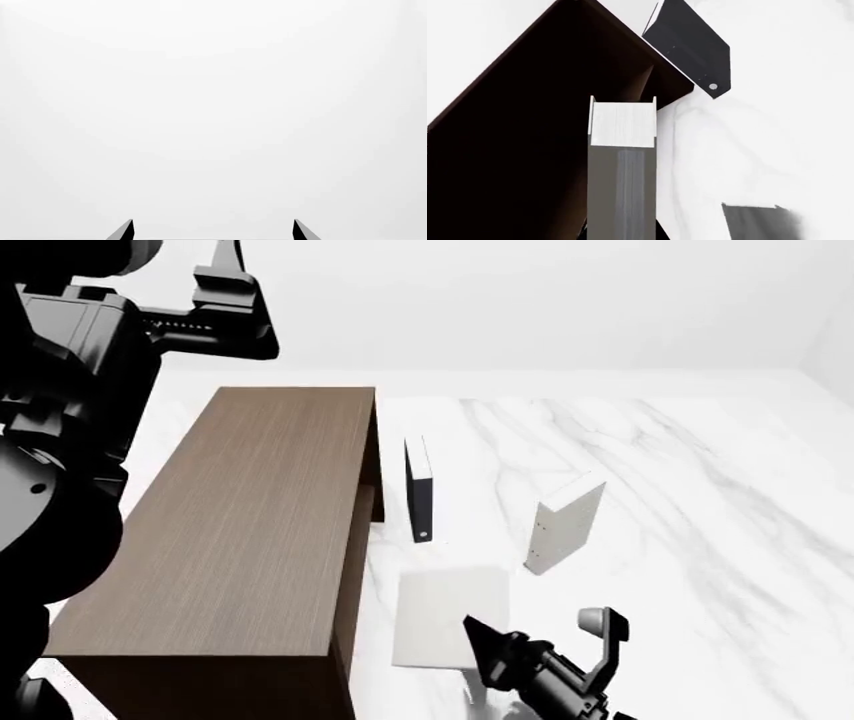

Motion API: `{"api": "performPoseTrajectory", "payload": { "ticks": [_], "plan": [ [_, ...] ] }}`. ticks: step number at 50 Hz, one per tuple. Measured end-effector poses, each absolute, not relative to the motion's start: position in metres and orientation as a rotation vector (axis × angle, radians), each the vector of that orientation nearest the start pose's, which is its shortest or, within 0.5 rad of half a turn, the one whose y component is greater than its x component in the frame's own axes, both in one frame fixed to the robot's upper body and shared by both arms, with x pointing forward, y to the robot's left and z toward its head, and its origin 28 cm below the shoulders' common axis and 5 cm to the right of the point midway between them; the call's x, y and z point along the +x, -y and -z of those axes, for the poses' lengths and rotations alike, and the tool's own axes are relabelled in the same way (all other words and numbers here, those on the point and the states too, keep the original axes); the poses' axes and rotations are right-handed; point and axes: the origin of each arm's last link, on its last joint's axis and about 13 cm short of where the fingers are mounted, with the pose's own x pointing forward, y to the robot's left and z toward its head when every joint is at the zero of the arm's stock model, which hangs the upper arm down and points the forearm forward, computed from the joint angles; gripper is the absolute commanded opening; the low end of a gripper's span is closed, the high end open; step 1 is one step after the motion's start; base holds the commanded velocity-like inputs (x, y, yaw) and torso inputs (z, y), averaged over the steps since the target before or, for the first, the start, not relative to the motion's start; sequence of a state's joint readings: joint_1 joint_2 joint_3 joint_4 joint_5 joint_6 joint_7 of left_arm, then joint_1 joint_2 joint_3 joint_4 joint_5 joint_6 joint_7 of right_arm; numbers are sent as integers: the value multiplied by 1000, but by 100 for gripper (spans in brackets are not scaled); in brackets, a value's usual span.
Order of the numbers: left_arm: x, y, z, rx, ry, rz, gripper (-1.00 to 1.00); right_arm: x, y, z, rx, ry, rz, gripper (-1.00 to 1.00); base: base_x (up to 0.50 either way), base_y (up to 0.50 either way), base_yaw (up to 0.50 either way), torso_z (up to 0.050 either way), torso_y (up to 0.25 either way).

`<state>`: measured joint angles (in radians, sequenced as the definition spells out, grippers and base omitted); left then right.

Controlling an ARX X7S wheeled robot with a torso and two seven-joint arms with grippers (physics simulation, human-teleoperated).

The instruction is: Pick up the book on the right and place it under the cabinet shelf.

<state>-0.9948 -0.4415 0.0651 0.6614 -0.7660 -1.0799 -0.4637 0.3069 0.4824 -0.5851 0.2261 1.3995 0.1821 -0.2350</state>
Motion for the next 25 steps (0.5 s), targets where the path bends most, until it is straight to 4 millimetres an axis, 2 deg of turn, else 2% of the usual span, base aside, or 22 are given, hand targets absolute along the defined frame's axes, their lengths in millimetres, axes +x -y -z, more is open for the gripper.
{"api": "performPoseTrajectory", "payload": {
  "ticks": [25],
  "plan": [
    [248,-234,-307,90,454,44,100,246,110,4,820,-472,-528,-100,0,0,0,0,1]
  ]
}}
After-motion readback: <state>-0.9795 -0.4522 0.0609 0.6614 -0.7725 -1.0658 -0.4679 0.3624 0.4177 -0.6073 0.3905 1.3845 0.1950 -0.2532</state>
